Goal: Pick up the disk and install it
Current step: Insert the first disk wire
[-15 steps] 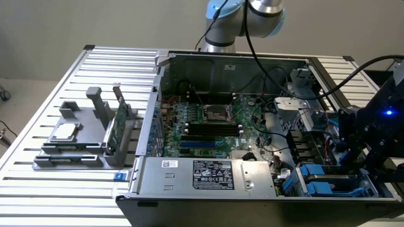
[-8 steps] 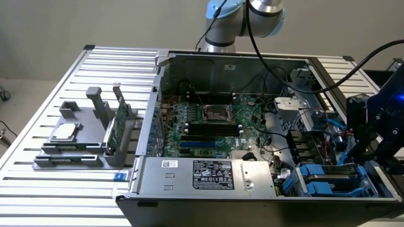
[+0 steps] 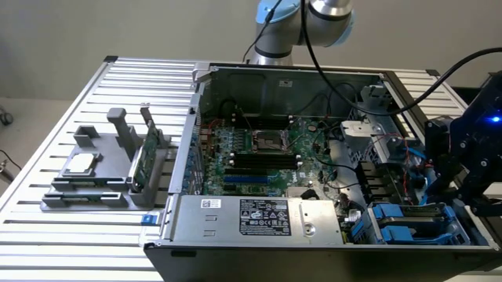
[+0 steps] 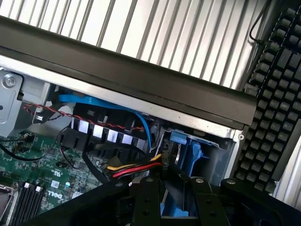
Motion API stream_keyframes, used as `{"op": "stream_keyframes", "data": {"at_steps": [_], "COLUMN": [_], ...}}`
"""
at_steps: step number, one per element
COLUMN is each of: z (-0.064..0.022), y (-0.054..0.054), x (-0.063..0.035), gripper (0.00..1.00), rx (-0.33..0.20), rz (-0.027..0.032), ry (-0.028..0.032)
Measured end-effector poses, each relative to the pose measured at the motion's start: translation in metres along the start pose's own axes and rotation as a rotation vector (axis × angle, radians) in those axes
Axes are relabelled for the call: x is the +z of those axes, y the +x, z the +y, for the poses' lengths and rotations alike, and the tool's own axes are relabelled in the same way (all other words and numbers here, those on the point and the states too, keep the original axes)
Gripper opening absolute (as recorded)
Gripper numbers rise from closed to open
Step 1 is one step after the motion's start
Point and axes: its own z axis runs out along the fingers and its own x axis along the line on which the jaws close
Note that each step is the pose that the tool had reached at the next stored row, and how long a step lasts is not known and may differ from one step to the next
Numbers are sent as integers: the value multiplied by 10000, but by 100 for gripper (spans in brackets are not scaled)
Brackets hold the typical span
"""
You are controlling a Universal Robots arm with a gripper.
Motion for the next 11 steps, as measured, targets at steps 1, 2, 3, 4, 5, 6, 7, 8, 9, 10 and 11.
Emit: {"op": "stream_keyframes", "data": {"at_steps": [1, 2, 3, 4, 5, 6, 7, 8, 9, 10, 11], "z": [-4, -4, -5, -5, -5, -5, -5, -5, -5, -5, -5], "y": [1, 1, 2, 2, 2, 2, 2, 2, 2, 2, 2], "x": [0, 0, -1, -1, -1, -1, -1, -1, -1, -1, -1], "gripper": [21, 21, 21, 21, 21, 21, 21, 21, 21, 21, 21], "rx": [0, -1, -1, -1, 0, -1, 0, -1, 0, 0, -1], "rz": [0, 0, 0, -1, 0, 0, 0, 0, 0, 0, 0], "ry": [0, 0, 0, 0, 0, 0, 0, 0, 0, 0, 0]}}
